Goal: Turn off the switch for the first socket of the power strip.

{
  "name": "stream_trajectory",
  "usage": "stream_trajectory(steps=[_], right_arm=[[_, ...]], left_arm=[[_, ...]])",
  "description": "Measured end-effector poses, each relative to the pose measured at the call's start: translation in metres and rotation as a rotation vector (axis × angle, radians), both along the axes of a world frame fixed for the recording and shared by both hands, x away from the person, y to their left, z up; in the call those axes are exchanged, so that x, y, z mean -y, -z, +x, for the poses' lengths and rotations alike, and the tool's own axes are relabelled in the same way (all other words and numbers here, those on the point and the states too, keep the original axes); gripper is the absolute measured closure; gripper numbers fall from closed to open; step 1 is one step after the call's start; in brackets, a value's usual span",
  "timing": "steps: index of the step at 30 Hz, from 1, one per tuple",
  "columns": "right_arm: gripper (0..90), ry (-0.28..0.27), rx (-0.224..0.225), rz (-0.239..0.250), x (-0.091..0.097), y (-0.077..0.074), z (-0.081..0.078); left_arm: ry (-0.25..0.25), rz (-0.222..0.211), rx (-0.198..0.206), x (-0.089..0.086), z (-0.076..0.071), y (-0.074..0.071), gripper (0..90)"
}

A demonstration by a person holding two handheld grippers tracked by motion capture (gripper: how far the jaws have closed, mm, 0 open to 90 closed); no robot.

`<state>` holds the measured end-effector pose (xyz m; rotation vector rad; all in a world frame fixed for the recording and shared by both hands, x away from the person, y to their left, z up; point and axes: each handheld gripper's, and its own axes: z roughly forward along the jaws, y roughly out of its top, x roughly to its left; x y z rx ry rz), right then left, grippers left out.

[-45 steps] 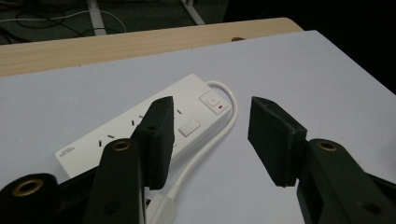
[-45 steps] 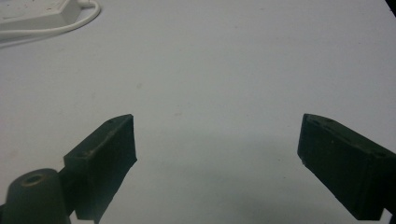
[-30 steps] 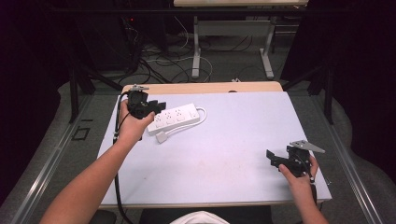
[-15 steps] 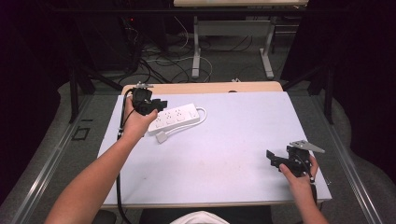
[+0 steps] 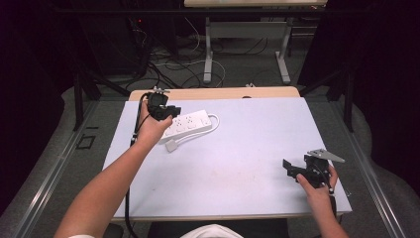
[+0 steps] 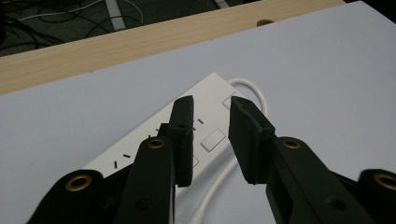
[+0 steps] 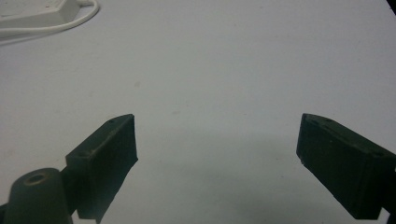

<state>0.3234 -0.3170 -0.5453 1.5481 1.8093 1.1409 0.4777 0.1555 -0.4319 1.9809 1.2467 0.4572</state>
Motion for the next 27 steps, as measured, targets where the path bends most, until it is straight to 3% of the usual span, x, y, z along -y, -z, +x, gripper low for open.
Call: stream_trajectory(steps=[27], right_arm=[[12.5, -0.001, -0.011, 0.001, 0.000, -0.001, 0.000]], left_arm=[[-0.064, 0.043, -0.070, 0.008, 0.022, 0.023, 82.6]])
